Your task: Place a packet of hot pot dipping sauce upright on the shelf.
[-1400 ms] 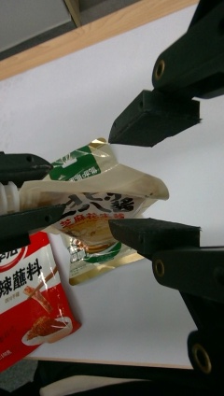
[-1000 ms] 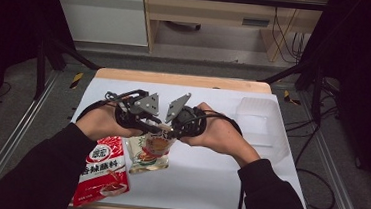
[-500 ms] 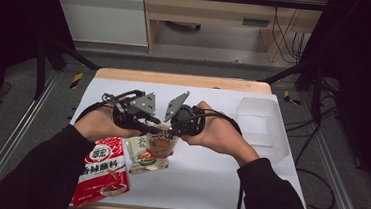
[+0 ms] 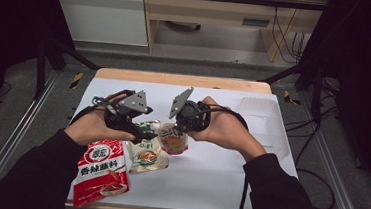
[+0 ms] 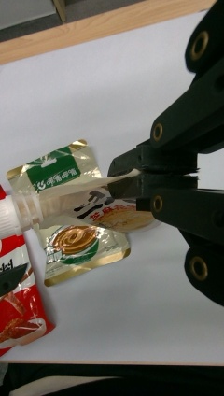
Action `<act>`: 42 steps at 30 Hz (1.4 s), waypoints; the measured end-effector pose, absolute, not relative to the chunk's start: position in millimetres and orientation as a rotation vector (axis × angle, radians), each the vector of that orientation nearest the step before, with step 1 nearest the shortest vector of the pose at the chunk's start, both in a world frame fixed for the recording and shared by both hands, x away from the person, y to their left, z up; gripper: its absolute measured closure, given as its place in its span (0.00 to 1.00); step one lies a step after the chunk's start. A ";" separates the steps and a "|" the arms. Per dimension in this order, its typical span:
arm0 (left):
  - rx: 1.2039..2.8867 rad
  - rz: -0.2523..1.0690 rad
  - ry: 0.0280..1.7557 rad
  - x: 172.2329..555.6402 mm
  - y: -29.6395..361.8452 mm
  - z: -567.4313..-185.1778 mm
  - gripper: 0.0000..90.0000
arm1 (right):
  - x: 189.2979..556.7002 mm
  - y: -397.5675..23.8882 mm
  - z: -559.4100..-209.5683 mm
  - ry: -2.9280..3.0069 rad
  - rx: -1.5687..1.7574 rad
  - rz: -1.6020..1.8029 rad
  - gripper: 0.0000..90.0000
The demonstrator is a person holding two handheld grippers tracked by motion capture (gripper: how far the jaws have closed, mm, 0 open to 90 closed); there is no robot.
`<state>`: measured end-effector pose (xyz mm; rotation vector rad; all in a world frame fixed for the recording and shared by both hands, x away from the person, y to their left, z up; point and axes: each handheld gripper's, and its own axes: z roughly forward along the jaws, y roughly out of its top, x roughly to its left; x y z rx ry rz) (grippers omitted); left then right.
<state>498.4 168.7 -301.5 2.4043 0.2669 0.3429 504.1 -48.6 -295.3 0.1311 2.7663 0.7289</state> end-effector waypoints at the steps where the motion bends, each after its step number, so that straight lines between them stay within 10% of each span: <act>1: 2.400 0.351 0.289 497.8 173.4 -304.6 0.16 | 504.9 -52.3 -291.3 2.760 0.129 0.714 0.99; 42: 2.440 0.349 0.522 494.4 224.3 -371.5 0.09 | 513.5 -135.7 -225.9 2.600 0.272 0.682 0.99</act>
